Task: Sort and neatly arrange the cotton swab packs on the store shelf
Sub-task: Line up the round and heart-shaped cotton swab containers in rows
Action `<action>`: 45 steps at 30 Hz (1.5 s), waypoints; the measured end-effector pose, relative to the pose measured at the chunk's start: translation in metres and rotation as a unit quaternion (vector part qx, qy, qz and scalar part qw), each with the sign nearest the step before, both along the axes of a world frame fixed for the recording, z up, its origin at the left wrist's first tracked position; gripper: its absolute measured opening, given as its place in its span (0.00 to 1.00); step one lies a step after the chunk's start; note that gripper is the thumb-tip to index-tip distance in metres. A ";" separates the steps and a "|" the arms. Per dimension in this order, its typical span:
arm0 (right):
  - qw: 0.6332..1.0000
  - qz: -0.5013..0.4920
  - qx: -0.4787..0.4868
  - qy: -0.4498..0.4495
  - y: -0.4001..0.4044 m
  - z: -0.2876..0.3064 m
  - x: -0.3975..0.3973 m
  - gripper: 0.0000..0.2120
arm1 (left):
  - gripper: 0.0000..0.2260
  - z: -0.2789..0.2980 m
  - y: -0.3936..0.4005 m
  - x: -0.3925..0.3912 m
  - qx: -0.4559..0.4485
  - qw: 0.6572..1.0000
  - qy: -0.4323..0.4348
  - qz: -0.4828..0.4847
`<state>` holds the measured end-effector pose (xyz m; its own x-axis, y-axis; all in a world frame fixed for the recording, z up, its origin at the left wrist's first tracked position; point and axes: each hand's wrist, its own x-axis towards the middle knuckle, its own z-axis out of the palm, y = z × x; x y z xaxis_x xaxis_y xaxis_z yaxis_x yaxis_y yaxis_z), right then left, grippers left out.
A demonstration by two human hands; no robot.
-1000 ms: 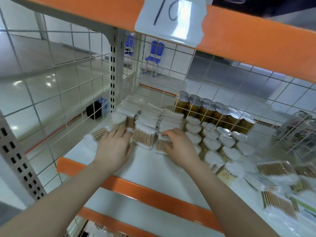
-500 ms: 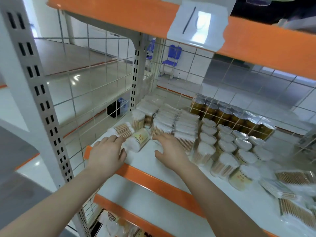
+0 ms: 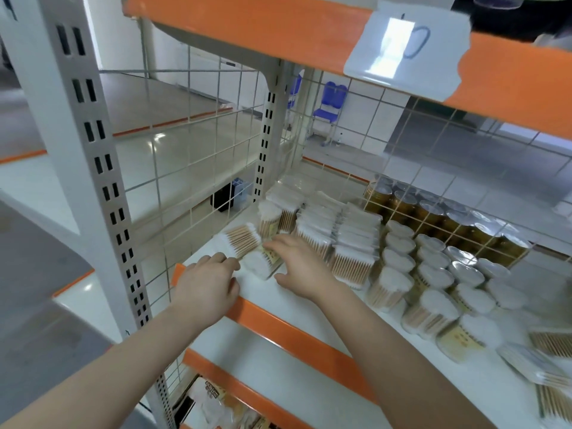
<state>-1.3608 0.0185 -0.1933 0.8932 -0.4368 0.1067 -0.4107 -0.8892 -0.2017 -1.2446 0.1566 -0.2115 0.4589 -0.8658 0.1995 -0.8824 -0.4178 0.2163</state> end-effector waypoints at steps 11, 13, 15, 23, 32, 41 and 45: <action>0.998 0.023 -0.003 0.056 -0.011 -0.005 0.010 0.31 | 0.16 -0.002 -0.002 0.003 0.007 1.000 0.022 0.003; 0.999 0.027 0.004 0.043 -0.011 -0.005 0.008 0.28 | 0.16 -0.002 -0.003 0.001 0.008 1.000 0.030 0.002; 0.998 0.043 -0.001 0.051 -0.010 -0.006 0.005 0.27 | 0.16 -0.003 -0.003 -0.001 0.008 0.999 0.040 -0.002; 0.995 0.064 -0.027 0.068 -0.006 -0.008 -0.014 0.26 | 0.15 -0.010 -0.005 -0.011 0.004 0.998 0.059 -0.012; 0.993 0.043 -0.009 0.105 -0.001 -0.001 -0.052 0.25 | 0.15 -0.012 -0.004 -0.024 0.007 0.998 0.054 -0.028; 0.997 -0.053 0.055 0.033 -0.007 0.015 -0.093 0.26 | 0.15 -0.009 -0.014 -0.046 0.017 0.996 0.058 -0.066; 0.990 -0.091 0.107 -0.020 -0.008 0.020 -0.110 0.19 | 0.16 -0.006 -0.023 -0.059 0.015 0.995 0.056 -0.081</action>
<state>-1.4706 0.0101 -0.1732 0.7952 -0.6057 0.0283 -0.5475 -0.7373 -0.3958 -1.3033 0.1341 -0.2176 0.3308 -0.9351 0.1270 -0.9098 -0.2802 0.3063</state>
